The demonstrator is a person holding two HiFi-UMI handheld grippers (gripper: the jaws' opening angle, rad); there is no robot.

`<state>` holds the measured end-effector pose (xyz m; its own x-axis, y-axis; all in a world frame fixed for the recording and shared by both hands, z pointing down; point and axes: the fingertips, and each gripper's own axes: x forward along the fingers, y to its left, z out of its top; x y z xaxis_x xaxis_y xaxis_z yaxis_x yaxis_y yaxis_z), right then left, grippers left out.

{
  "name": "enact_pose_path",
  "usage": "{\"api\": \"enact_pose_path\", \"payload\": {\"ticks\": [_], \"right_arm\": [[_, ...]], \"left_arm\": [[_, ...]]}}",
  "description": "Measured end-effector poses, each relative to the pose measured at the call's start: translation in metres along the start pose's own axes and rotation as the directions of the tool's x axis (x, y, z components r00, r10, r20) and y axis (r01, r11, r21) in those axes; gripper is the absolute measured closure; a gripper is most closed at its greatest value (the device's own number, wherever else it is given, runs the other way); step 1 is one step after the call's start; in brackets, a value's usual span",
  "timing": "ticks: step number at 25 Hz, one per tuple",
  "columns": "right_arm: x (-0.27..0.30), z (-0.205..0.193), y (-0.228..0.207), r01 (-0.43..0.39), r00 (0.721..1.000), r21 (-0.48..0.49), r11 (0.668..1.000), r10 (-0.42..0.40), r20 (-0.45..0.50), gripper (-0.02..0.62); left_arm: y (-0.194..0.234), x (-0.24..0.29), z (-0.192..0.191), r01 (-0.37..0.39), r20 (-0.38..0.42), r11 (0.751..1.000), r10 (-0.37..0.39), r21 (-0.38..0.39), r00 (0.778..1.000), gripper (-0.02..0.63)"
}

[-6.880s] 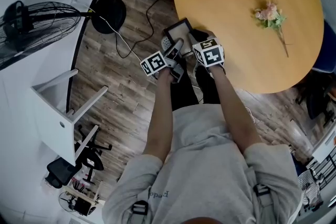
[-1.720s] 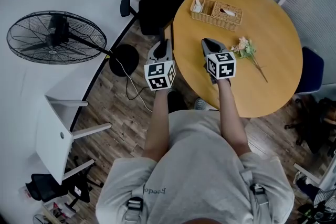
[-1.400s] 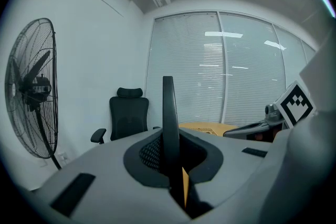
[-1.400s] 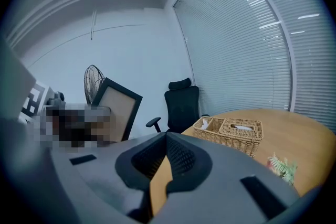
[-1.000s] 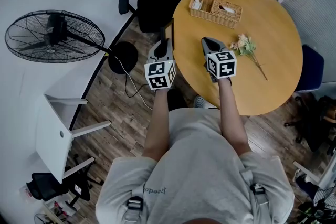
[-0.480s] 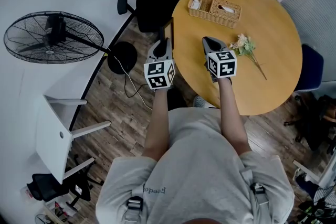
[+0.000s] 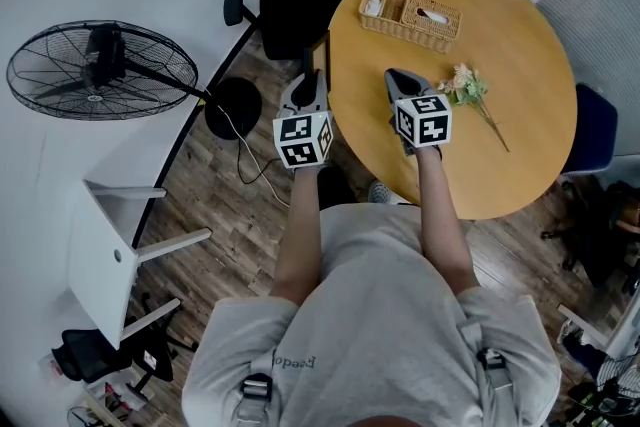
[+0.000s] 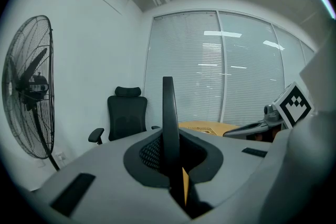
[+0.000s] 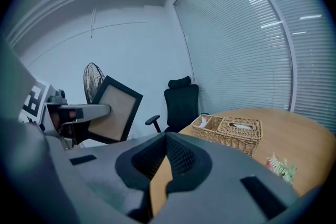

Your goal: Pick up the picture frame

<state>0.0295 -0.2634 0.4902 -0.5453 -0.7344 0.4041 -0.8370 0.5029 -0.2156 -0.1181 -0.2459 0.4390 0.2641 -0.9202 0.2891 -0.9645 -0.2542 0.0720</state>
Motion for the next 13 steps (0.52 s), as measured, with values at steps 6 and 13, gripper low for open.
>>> {"api": "enact_pose_path", "payload": {"ticks": [6,13], "right_arm": [[0.001,-0.003,-0.002,-0.001,1.0,0.007,1.0,0.001,-0.002,0.572],[0.002,0.0,-0.003,-0.005,1.0,0.017,1.0,0.005,0.014,0.572]], "left_arm": [[0.002,0.001,0.0,-0.002,0.002,1.0,0.002,0.005,1.0,0.565],[0.011,0.0,-0.001,-0.021,0.003,1.0,0.021,-0.008,1.0,0.565]]}}
